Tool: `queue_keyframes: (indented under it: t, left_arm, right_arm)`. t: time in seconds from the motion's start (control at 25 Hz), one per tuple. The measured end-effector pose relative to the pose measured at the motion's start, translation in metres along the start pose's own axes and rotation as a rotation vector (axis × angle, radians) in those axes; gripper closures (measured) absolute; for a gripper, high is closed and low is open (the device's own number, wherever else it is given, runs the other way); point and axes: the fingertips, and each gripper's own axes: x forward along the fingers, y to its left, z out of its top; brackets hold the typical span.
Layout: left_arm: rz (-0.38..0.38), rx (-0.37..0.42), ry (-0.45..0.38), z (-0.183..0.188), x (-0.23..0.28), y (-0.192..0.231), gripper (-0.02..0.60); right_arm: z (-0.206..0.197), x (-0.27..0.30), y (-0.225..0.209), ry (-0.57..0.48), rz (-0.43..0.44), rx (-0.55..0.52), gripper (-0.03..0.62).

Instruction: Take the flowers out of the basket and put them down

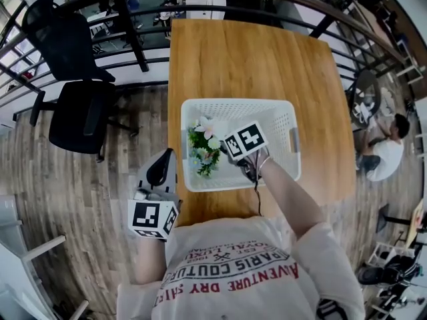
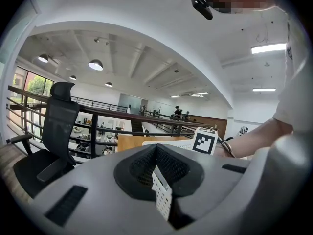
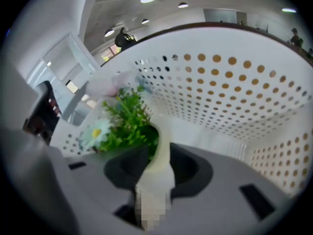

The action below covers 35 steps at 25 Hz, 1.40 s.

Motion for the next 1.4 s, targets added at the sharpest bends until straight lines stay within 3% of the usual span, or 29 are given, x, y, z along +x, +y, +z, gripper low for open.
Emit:
queue_keyframes:
  t: [0.32, 0.64, 1.0, 1.12, 1.4]
  left_arm:
    - [-0.001, -0.017, 0.011, -0.006, 0.009, 0.013, 0.555]
    - [0.007, -0.023, 0.032, -0.013, 0.010, 0.025, 0.555]
    - [0.000, -0.001, 0.037, -0.009, 0.011, 0.017, 0.555]
    - [-0.003, 0.007, 0.030, -0.004, 0.007, 0.014, 0.555]
    - [0.010, 0.027, 0.018, 0.004, 0.000, -0.005, 0.555]
  right_arm:
    - [-0.005, 0.031, -0.012, 0.075, -0.080, 0.053, 0.441]
    - [-0.006, 0.045, -0.005, 0.117, -0.084, 0.042, 0.493]
    - [-0.002, 0.037, -0.009, 0.030, -0.064, 0.110, 0.516]
    - [0.000, 0.025, -0.015, -0.001, -0.094, 0.096, 0.517]
    - [0.006, -0.016, -0.007, -0.107, -0.048, 0.066, 0.520]
